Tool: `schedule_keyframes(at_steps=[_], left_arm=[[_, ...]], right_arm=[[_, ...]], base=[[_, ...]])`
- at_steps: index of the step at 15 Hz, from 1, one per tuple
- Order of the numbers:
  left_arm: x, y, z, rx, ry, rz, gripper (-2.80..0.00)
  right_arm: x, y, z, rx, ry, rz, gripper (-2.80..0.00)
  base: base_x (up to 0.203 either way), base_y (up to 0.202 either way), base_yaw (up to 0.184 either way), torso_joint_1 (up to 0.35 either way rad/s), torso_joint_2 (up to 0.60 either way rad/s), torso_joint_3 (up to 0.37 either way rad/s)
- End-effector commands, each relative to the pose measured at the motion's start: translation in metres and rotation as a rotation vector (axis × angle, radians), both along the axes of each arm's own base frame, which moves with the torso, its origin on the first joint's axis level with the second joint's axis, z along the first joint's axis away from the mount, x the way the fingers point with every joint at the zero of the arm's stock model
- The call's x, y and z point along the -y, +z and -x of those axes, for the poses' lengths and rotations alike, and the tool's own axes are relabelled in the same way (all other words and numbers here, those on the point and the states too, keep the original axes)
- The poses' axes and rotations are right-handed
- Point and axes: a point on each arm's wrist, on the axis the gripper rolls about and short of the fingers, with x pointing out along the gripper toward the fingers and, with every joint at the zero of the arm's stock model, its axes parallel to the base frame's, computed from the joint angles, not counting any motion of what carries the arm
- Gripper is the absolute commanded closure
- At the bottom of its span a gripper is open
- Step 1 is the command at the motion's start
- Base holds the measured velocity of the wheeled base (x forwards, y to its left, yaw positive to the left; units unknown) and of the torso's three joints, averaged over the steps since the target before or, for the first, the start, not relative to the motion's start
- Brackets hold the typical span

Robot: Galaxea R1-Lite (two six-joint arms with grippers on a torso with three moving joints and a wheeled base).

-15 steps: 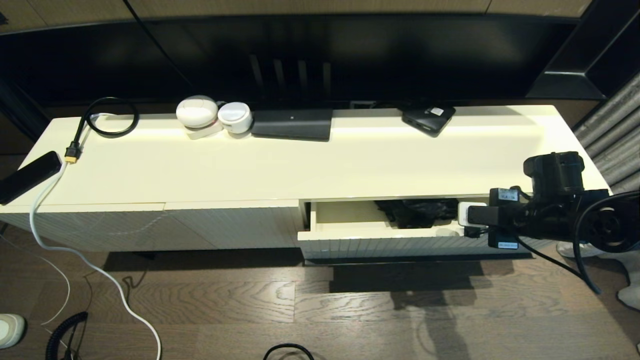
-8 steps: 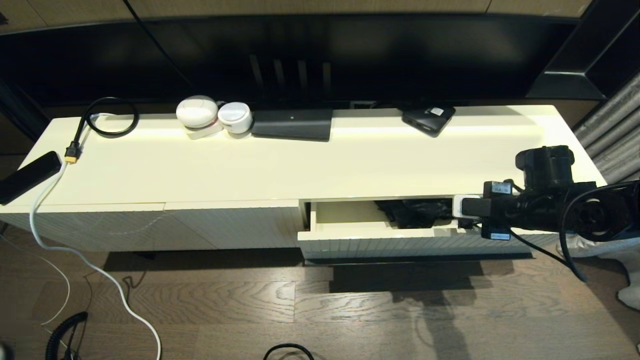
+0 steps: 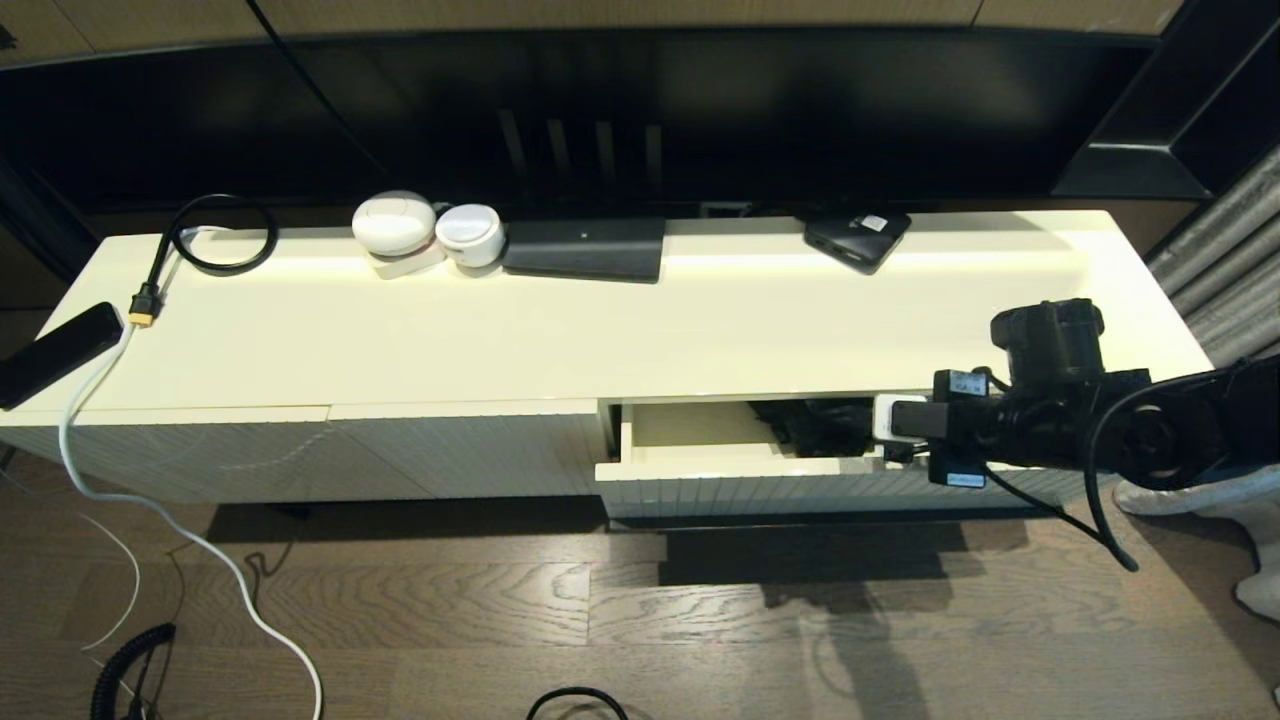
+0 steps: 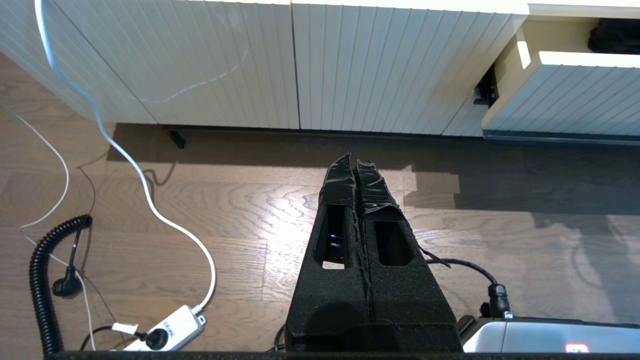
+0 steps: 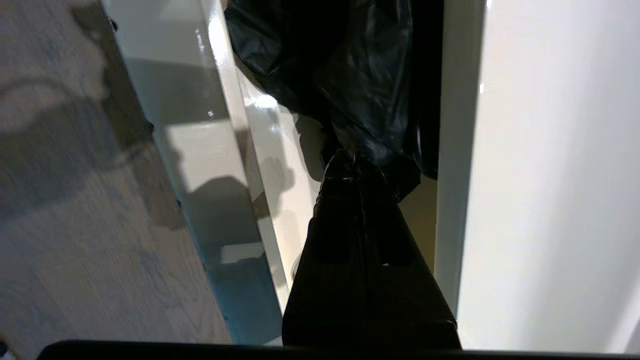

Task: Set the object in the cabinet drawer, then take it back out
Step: Open the drawer

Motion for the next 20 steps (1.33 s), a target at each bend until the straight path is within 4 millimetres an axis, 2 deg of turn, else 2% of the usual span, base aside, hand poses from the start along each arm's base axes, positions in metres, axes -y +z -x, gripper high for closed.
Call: schedule_keyframes(at_steps=[1, 11, 20], left_arm=[[0.000, 0.000, 0.000, 0.000, 0.002, 0.001, 0.00], [0.000, 0.000, 0.000, 0.000, 0.002, 0.001, 0.00], [0.000, 0.000, 0.000, 0.000, 0.000, 0.001, 0.00]], right_arm=[[-0.003, 0.000, 0.004, -0.002, 0.003, 0.015, 0.00], [0.002, 0.001, 0.027, -0.067, 0.012, 0.056, 0.00], [0.006, -0.014, 0.051, -0.211, 0.016, 0.083, 0.00]], base=[[0.000, 0.000, 0.000, 0.000, 0.00, 0.000], [0.000, 0.000, 0.000, 0.000, 0.00, 0.000], [0.000, 0.000, 0.000, 0.000, 0.00, 0.000]])
